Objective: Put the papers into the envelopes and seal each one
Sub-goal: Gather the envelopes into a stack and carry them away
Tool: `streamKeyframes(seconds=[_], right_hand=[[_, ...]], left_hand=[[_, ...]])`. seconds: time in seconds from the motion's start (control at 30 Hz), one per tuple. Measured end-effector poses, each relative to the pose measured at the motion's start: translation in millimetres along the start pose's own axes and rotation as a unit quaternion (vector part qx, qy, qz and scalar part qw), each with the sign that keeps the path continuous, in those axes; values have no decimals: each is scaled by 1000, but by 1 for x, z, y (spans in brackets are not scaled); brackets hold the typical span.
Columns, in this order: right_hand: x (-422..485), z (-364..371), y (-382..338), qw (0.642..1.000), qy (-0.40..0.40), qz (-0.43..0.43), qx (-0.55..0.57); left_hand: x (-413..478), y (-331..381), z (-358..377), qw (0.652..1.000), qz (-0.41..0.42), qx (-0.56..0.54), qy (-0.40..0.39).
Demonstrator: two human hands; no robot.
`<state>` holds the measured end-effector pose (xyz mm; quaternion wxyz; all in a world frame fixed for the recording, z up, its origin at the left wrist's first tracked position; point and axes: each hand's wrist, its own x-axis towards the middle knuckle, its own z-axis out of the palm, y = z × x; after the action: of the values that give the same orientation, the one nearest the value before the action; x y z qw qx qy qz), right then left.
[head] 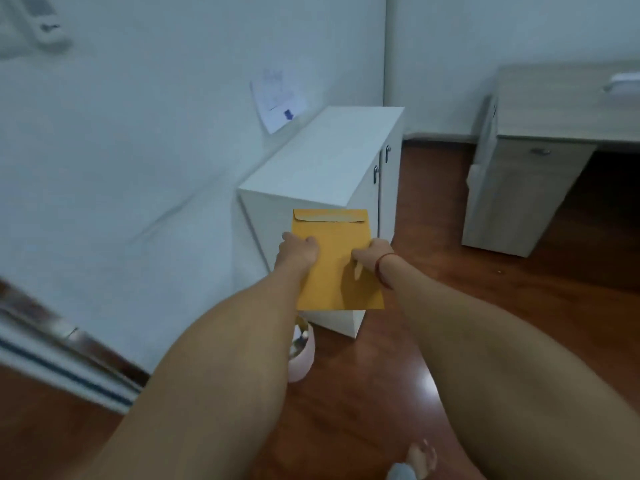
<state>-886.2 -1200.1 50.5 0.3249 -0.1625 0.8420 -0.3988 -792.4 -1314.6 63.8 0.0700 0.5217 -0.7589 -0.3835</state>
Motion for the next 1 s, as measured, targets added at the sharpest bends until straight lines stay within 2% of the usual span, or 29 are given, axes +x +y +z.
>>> streamKeyframes(seconds=[0.2,0.43,0.7,1.0], right_hand=[[158,-99,-66,1000,-4,4,-25],[304,-147,-133,994,-33,-38,-96],[497,-144,-222,976,-100,-109,-161],[651,-120,-305,935,-173,-157,-266]], left_hand=[[127,131,39,999,-14,-38,-11],[249,210,60,995,-53,-85,22],[419,266,67,976,-123,-152,96],[552,301,69,933,-243,-215,157]])
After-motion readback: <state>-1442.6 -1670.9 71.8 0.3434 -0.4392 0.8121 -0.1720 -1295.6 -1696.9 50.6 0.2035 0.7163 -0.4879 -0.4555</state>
